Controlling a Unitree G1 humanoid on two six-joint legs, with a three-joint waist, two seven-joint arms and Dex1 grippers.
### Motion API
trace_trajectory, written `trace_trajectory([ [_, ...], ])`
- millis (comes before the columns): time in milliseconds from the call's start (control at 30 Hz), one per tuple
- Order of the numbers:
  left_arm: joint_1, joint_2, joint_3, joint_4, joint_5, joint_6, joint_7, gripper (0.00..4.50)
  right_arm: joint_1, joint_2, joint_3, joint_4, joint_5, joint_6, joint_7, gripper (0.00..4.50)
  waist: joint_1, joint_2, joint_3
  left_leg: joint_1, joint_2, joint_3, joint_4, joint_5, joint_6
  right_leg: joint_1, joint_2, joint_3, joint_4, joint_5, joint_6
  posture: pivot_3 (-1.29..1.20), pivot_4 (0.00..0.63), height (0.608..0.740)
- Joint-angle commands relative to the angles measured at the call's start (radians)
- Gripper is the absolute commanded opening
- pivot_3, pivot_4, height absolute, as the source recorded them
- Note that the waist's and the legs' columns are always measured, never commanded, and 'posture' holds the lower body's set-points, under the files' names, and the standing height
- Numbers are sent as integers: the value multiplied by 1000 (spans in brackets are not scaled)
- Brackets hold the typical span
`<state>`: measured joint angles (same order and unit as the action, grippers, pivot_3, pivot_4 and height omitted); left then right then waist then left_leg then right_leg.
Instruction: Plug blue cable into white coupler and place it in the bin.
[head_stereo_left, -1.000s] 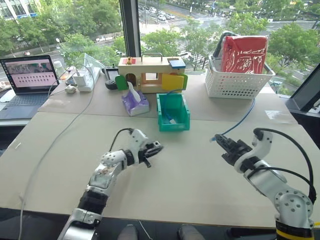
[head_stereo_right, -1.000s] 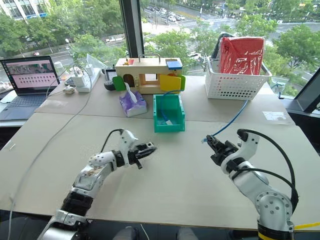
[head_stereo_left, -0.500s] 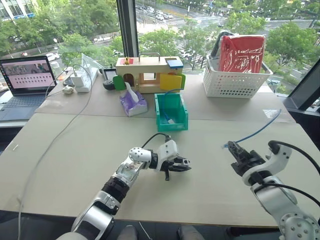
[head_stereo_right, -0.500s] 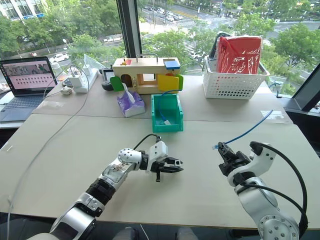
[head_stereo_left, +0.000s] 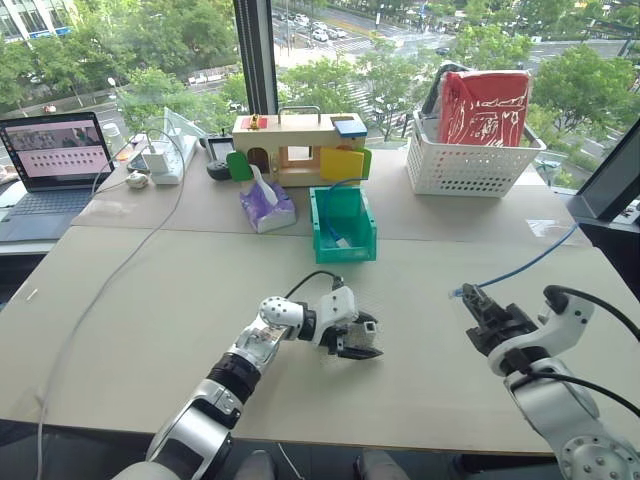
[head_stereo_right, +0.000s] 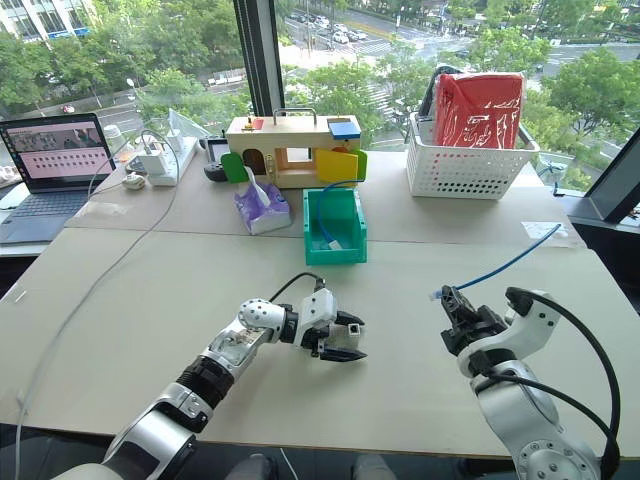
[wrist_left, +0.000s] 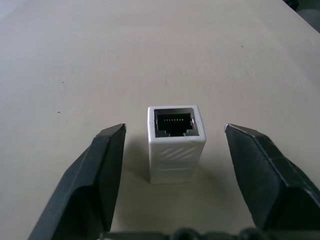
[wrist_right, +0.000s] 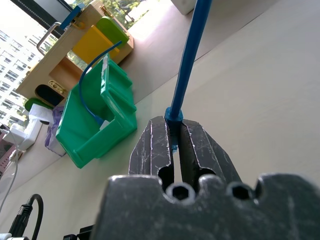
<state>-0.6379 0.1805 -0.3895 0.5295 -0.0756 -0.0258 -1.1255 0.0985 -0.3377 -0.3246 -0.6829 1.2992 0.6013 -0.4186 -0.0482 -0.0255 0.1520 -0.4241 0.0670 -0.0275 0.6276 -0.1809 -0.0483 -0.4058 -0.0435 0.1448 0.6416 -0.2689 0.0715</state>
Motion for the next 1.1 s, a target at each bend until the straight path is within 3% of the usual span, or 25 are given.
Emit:
trace_trajectory([
  [33, 18, 19, 10, -23, 14, -1, 6, 4461, -14, -1, 1, -24, 0, -25, 6, 0, -1, 0, 0, 0, 0, 0, 0, 0, 0, 0, 0, 0, 0, 0, 0, 0, 150, 725],
  [500, 39, 37, 9, -52, 23, 30, 32, 4461, -35, 15, 34, -1, -13, -32, 20, 0, -1, 0, 0, 0, 0, 0, 0, 0, 0, 0, 0, 0, 0, 0, 0, 0, 150, 725],
  [533, 37, 35, 9, -50, 22, 35, 32, 3946, -35, 16, 35, 0, -14, -32, 20, 0, -1, 0, 0, 0, 0, 0, 0, 0, 0, 0, 0, 0, 0, 0, 0, 0, 150, 725],
  [567, 34, 32, 9, -47, 21, 37, 34, 3845, -36, 17, 35, 0, -15, -32, 21, 0, -1, 0, 0, 0, 0, 0, 0, 0, 0, 0, 0, 0, 0, 0, 0, 0, 150, 725],
  [633, 28, 27, 10, -41, 20, 36, 36, 2883, -38, 19, 35, 1, -18, -33, 22, 0, 0, 0, 0, 1, 0, 0, 0, 0, 0, 1, 0, 0, 1, 0, 0, 0, 150, 725],
  [867, 6, 4, 14, -22, 16, 39, 35, 628, -39, 21, 34, 1, -26, -34, 23, 0, 3, 0, 0, 0, 0, 0, 1, 0, 0, 1, 0, 0, 1, 0, 0, 0, 150, 725],
  [1100, -9, -13, -3, -52, 27, 107, 31, 630, -17, -1, 86, -74, -27, 5, -30, 0, 3, 0, 0, 0, 0, 0, 1, 0, 0, 1, 0, 0, 1, 0, 0, 0, 150, 725],
])
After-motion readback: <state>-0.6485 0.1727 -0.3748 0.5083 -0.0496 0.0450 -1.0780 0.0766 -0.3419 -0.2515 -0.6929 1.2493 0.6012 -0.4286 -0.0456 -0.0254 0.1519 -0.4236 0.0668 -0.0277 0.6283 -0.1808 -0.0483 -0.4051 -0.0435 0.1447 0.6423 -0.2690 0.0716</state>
